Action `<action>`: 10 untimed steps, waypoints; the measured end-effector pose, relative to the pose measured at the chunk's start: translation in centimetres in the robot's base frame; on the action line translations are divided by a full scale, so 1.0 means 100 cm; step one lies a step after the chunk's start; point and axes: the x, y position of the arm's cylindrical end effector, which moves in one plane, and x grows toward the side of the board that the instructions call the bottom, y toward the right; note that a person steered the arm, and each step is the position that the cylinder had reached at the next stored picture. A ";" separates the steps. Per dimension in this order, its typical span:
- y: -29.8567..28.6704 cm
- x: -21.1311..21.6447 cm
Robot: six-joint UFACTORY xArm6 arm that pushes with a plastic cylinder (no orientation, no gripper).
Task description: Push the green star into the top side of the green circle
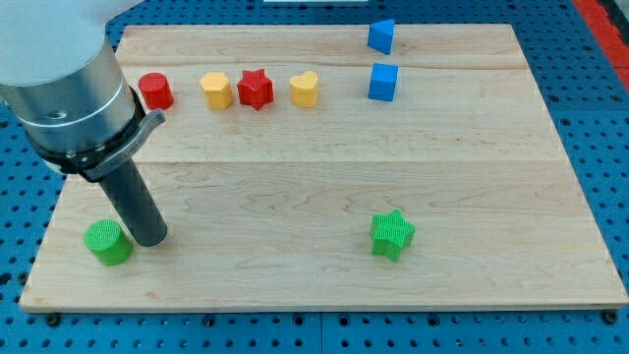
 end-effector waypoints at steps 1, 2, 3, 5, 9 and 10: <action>-0.013 0.006; 0.036 -0.007; 0.133 -0.010; 0.228 -0.057; 0.224 -0.032; 0.251 -0.031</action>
